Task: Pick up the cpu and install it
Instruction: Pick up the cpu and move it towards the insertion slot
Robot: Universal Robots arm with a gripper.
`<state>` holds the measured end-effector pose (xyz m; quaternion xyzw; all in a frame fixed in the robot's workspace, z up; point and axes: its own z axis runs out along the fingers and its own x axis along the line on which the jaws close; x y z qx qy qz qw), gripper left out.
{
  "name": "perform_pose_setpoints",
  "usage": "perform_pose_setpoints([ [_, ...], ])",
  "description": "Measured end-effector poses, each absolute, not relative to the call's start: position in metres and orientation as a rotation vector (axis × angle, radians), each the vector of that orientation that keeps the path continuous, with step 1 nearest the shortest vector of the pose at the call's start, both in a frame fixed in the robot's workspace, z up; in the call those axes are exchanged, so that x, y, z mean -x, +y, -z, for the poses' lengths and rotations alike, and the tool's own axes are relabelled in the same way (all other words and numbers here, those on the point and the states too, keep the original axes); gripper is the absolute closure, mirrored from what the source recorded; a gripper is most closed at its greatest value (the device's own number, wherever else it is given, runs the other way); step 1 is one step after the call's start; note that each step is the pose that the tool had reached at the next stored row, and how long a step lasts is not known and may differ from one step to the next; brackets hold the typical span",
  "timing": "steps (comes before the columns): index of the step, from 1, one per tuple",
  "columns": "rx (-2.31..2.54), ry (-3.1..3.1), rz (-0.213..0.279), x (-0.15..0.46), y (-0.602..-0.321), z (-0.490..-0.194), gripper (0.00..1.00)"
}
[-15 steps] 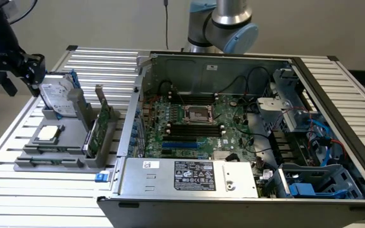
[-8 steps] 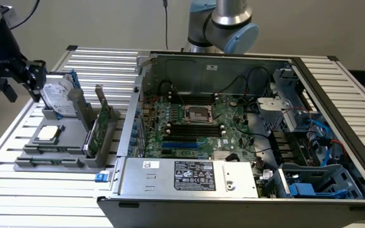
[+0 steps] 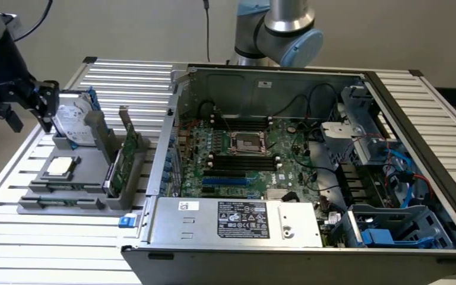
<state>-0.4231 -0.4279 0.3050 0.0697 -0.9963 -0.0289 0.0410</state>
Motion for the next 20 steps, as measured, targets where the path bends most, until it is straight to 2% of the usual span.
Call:
perform_pose_setpoints([
  [6,-0.218,-3.050,0.080,0.424,-0.430,-0.299,0.44],
  [7,-0.219,-3.050,0.077,0.424,-0.430,-0.298,0.38],
  [20,-0.215,-3.072,0.040,0.429,-0.432,-0.280,0.38],
])
